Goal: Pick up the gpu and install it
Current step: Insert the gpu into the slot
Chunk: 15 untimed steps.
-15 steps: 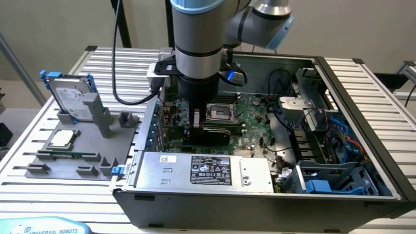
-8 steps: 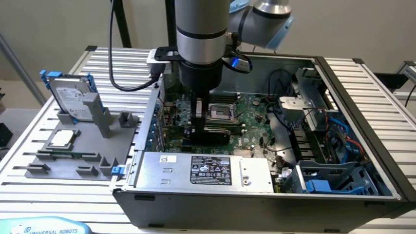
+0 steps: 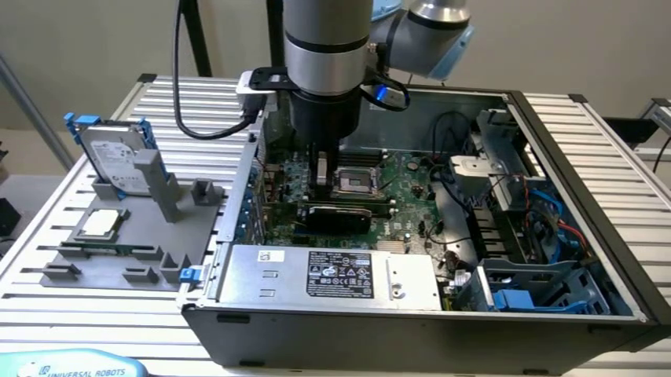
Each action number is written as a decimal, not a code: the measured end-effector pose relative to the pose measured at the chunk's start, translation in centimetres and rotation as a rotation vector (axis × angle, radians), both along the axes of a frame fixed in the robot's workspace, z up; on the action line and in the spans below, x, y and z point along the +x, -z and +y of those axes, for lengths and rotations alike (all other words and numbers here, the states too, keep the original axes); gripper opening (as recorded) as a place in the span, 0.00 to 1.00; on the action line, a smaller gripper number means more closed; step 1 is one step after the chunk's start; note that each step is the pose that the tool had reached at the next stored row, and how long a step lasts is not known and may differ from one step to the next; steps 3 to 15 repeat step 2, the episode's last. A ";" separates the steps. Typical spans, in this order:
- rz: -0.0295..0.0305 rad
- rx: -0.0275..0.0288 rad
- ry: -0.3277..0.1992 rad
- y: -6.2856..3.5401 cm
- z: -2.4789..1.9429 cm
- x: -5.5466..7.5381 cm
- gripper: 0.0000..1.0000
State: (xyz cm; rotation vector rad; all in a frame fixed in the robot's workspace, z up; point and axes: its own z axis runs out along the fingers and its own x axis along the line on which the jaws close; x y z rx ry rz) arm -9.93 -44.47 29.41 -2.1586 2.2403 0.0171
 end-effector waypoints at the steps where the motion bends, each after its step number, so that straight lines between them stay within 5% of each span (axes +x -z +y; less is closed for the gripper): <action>1: 0.0000 0.0000 0.000 0.00 0.00 0.0 0.11; 15: 0.0000 0.0002 0.000 0.00 0.00 0.0 0.11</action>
